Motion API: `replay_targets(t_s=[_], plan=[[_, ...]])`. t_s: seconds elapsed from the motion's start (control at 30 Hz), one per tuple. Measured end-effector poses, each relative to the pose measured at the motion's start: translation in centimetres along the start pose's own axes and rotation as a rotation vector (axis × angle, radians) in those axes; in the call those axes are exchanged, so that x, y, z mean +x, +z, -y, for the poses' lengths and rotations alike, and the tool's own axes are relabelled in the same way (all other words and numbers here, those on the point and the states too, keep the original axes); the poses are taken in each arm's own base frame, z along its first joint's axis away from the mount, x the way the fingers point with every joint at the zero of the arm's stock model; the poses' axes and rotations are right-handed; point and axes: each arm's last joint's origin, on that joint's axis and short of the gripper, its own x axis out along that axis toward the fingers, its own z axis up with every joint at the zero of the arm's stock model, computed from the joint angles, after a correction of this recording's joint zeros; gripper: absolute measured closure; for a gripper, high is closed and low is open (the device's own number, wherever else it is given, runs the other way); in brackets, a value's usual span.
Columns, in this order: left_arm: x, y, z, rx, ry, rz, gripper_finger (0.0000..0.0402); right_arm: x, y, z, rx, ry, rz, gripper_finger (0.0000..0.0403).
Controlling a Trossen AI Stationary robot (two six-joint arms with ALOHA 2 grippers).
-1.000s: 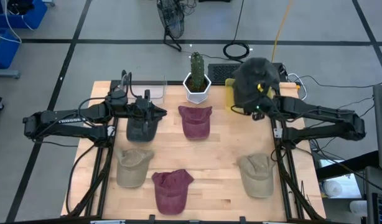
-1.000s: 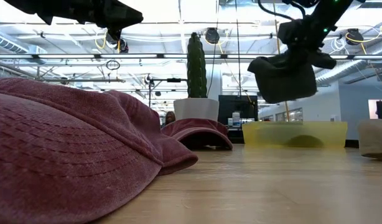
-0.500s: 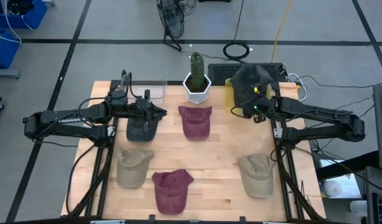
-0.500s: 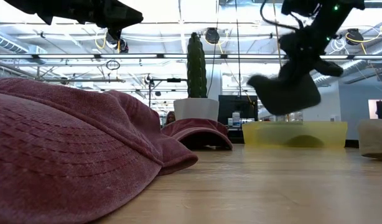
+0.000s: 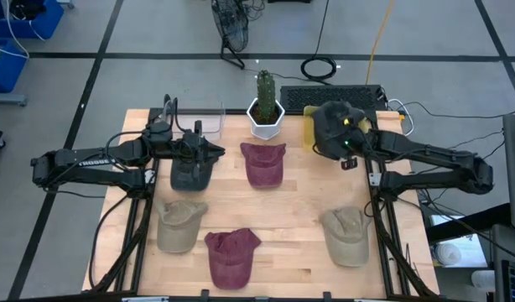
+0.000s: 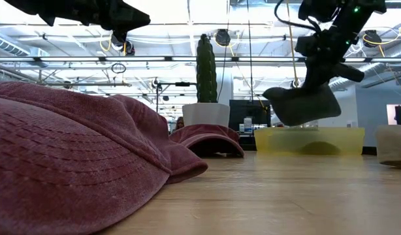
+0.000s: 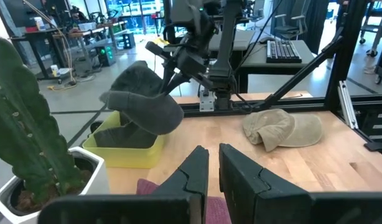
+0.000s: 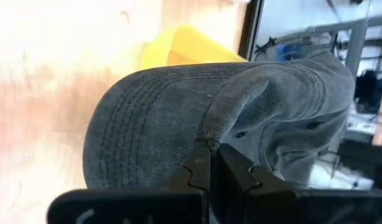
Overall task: Pick & Place hat
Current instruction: Put the bottom black cap into the yellow bin
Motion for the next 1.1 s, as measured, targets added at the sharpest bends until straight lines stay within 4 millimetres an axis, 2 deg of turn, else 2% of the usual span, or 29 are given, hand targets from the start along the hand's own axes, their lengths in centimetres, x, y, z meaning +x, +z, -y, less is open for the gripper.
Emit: replay_targets(t_s=[0.2, 0.4, 0.67, 0.83, 1.1], plan=[[0.0, 0.0, 0.0, -0.016, 0.000, 0.001, 0.0355, 1.5, -1.4, 0.2, 0.104, 0.099, 0.028, 0.0399], [0.0, 0.0, 0.0, -0.007, 0.000, 0.001, 0.0355, 1.8, -2.1, 0.5, 0.208, 0.228, 0.147, 0.0399], [0.0, 0.0, 0.0, -0.004, 0.000, 0.000, 0.0355, 1.1, -2.7, 1.1, 0.235, 0.205, 0.213, 0.0399], [0.0, 0.0, 0.0, -0.004, 0.000, 0.001, 0.0355, 1.0, -3.3, 1.5, 0.260, 0.178, 0.195, 0.0399], [0.0, 0.0, 0.0, -0.014, 0.001, 0.001, 0.0355, 3.2, -4.5, 1.7, 0.270, 0.152, 0.133, 0.0399]])
